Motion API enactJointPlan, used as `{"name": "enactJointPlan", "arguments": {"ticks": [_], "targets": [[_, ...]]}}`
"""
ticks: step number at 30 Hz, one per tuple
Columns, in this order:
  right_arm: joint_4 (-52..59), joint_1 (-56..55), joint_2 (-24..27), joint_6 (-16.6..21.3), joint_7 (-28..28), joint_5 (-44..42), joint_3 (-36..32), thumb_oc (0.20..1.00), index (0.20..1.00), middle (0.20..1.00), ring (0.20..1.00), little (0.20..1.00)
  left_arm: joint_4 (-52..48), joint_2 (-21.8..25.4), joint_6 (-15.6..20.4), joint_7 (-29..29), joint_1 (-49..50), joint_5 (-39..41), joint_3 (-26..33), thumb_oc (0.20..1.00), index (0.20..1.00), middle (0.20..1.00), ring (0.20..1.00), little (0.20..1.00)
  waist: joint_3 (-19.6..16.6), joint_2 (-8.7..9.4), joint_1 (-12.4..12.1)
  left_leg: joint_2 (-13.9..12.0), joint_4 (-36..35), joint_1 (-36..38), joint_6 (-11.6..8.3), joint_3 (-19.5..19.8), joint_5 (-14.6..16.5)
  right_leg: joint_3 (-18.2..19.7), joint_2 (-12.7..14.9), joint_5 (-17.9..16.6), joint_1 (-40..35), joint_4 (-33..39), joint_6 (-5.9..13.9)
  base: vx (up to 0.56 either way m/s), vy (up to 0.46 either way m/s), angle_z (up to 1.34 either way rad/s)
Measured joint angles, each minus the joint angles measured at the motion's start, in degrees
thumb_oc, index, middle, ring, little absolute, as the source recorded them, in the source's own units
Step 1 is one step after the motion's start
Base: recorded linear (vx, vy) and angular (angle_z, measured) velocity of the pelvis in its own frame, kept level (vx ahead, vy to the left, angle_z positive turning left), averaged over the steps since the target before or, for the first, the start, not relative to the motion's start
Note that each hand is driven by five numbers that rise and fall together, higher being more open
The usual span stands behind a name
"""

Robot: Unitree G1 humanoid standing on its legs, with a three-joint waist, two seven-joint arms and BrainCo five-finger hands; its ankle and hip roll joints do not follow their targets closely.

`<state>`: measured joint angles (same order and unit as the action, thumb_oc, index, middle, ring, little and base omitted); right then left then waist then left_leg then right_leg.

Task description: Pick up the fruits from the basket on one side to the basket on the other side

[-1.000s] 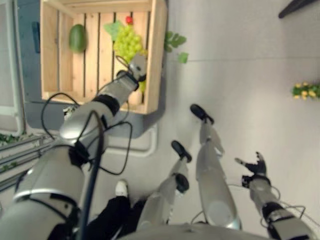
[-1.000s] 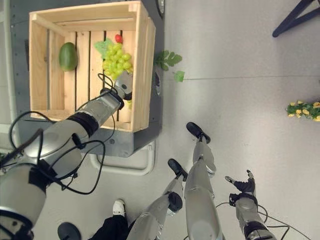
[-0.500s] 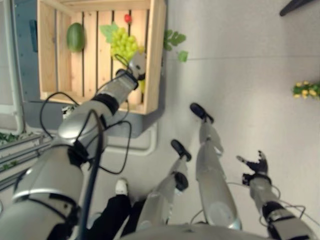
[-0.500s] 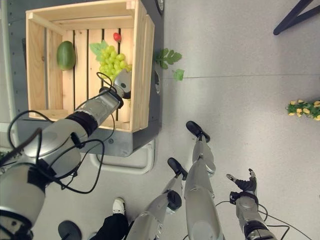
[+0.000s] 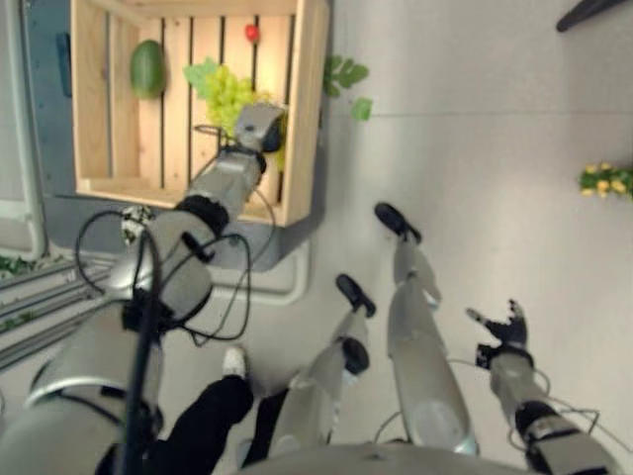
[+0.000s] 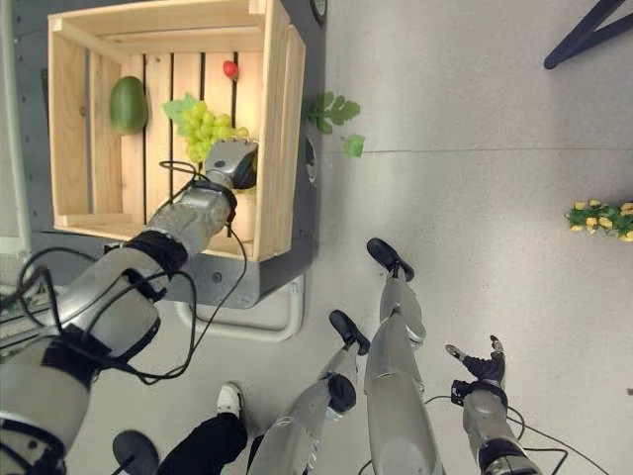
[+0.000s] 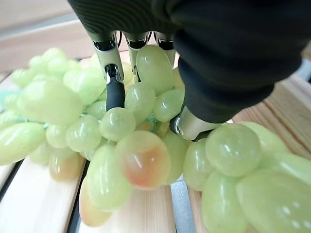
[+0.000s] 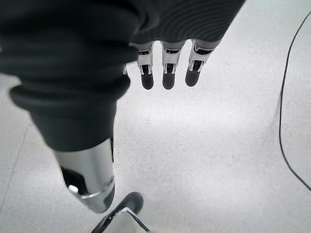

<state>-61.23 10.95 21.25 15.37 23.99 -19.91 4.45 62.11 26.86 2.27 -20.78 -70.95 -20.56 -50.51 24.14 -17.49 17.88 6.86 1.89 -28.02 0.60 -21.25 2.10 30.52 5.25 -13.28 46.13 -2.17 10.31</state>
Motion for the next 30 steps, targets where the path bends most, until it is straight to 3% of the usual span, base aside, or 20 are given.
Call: {"name": "enactJointPlan", "arguments": {"ticks": [2, 4, 6, 12, 24, 30], "targets": [[0.0, -0.1, -0.6, 0.2, 0.0, -0.1, -0.3, 1.000, 1.000, 1.000, 1.000, 1.000, -4.5, 2.2, 1.2, -0.2, 2.9, 3.8, 2.9, 0.200, 0.200, 0.200, 0.200, 0.200, 0.0, 0.01, -0.1, -0.4, 1.0, -0.7, -0.37, 0.6, 0.3, -0.6, 0.0, -0.1, 0.0, 0.0, -0.31, -0.03, -0.063, 0.09], [0.2, -0.9, -1.0, 0.3, -0.1, -1.2, -0.8, 1.000, 1.000, 1.000, 1.000, 1.000, -15.9, 7.0, 3.7, -0.6, 9.5, 8.6, 7.3, 0.200, 0.200, 0.200, 0.200, 0.200, 0.1, 0.10, -0.6, -1.0, 1.8, -1.3, -0.58, 1.3, 0.4, -1.5, -0.3, -0.2, 0.0, -0.1, -0.62, -0.02, -0.042, 0.13], [0.2, -1.7, -1.0, 0.5, -0.2, -1.3, -1.5, 1.000, 1.000, 1.000, 1.000, 1.000, -18.0, 7.7, 4.6, -0.6, 10.9, 9.6, 7.3, 0.200, 0.200, 0.200, 0.200, 0.200, 0.1, 0.11, -1.9, -1.3, 2.3, -1.6, -0.64, 1.8, 0.4, -2.0, -0.4, -0.1, 0.0, -0.3, -0.94, -0.02, -0.032, 0.12], [2.0, -2.3, -0.3, 0.6, -0.5, -1.3, -2.9, 1.000, 1.000, 1.000, 1.000, 1.000, -33.3, 11.9, 7.8, 0.0, 25.5, 18.2, 19.1, 0.200, 0.200, 0.200, 0.200, 0.200, 0.8, 1.07, -3.3, -1.8, 3.1, -2.1, -0.81, 2.6, 0.5, -3.0, -0.5, -0.2, 0.0, -0.6, -1.27, -0.02, -0.028, 0.05], [4.5, -2.7, 0.3, 0.4, -2.4, -0.8, -4.4, 1.000, 1.000, 1.000, 1.000, 1.000, -50.8, 12.7, 12.7, 2.8, 46.8, 33.3, 37.8, 0.200, 0.200, 0.200, 0.200, 0.200, 1.9, 2.53, -3.6, -3.8, 5.9, -2.6, -1.90, 5.6, 1.3, -6.1, -1.5, -0.6, -1.8, -0.6, -2.80, -0.02, -0.041, 0.07], [4.3, -3.1, 0.7, -0.6, -3.4, 0.5, -4.3, 1.000, 1.000, 1.000, 1.000, 1.000, -56.8, 12.3, 13.8, 5.9, 52.6, 41.6, 40.5, 0.200, 0.200, 0.200, 0.200, 0.200, 1.9, 2.64, -5.1, -5.1, 7.9, -2.4, -2.44, 7.6, 1.6, -8.3, -2.0, -0.5, -3.8, -0.6, -3.45, -0.04, -0.061, 0.15]]}}
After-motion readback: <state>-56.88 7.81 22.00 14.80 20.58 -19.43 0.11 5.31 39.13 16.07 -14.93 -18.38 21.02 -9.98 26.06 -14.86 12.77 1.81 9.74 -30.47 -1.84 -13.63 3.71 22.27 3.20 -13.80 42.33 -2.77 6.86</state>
